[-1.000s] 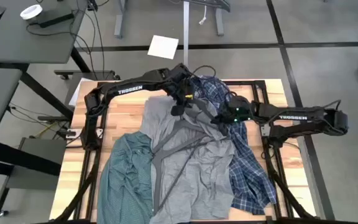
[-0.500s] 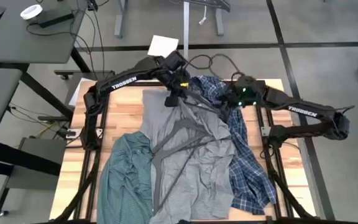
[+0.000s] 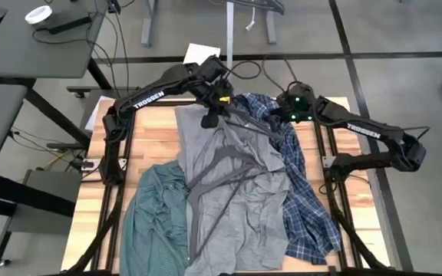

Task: Hang clothes
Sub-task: Put the gray t-shirt on the gray hanger

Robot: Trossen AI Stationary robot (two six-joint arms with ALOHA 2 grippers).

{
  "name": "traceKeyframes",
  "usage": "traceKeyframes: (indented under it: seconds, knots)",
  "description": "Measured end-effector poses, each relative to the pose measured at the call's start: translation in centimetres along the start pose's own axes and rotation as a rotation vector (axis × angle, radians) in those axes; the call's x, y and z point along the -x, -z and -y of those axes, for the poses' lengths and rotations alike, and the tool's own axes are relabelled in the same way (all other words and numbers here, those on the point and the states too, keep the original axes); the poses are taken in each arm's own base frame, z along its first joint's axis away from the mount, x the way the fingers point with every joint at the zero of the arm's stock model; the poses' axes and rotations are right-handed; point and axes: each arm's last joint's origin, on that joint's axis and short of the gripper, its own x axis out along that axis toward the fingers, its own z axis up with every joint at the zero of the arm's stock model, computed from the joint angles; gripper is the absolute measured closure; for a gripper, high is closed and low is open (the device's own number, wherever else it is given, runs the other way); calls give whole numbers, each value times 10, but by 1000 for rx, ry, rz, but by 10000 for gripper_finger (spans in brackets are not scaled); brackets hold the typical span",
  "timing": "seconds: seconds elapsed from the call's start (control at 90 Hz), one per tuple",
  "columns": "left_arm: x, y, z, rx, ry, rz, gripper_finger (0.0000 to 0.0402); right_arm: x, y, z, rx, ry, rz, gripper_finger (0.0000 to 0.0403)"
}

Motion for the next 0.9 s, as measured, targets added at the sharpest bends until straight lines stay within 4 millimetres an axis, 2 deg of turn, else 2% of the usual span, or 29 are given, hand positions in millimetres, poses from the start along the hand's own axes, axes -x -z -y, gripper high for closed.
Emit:
traceKeyframes:
  seconds: [0.089,0.233,0.322,0.389,0.478,0.622,0.744,0.9]
  knots:
    - [3,3,-3,38,-3,-8,383,17,-6,-4,28,18,26,180]
    - [7,11,-12,150,-36,-28,383,63,-12,-17,26,45,38,180]
    - [8,12,-16,200,-83,-35,383,80,0,-29,-66,-1,18,180]
    - [8,12,-18,230,-122,-45,383,82,13,-44,-131,-47,1,180]
    - [9,11,-21,264,-155,-30,383,70,30,-63,-172,-29,27,180]
    - [8,5,-22,313,-181,20,383,33,42,-88,-207,52,186,180]
    - [7,1,-21,315,-185,45,383,-6,45,-95,-200,165,226,180]
    - [5,-3,-17,306,-181,54,383,-51,47,-95,-243,227,260,180]
